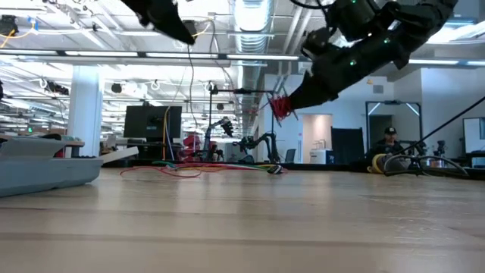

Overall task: Coil cords
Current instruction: Uncoil the red wire from the black spool

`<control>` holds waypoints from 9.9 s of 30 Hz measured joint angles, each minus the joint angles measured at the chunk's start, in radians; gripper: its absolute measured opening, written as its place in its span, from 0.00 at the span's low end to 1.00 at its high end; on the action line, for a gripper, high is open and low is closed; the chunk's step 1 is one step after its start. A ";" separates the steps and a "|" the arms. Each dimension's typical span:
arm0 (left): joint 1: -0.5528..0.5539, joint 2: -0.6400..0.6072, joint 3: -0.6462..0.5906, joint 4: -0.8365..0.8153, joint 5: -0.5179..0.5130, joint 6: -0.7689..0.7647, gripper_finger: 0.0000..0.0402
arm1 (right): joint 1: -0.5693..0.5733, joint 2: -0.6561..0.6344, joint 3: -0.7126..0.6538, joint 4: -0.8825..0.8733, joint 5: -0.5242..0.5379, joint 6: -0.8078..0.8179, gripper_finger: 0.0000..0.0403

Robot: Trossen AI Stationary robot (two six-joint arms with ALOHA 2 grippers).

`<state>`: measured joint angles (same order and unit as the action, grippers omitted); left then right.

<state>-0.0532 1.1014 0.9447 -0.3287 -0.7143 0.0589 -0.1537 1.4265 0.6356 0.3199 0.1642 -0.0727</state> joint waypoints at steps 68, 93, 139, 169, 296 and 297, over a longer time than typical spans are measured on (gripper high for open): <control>0.233 0.517 0.000 0.334 0.610 0.231 0.49 | 0.292 0.000 0.000 0.211 0.201 -0.190 0.27; 0.205 0.520 0.000 0.599 1.079 0.270 0.49 | 0.358 0.000 -0.003 0.293 0.201 -0.119 0.27; 0.187 0.520 0.000 0.624 0.908 0.224 0.01 | 0.346 -0.048 0.015 0.357 0.292 -0.099 0.27; 0.104 0.285 0.000 0.428 1.006 0.348 0.00 | 0.270 -0.096 0.014 0.034 0.490 0.048 0.27; 0.088 -0.221 0.000 0.082 0.562 0.153 0.00 | 0.250 -0.176 0.014 -0.349 0.133 0.176 0.27; 0.074 -0.230 0.000 0.082 0.558 0.153 0.00 | 0.244 -0.176 0.014 -0.356 0.134 0.182 0.27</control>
<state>0.0205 0.8710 0.9449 -0.2464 -0.1563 0.2121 0.0908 1.2507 0.6498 -0.0360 0.2986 0.1092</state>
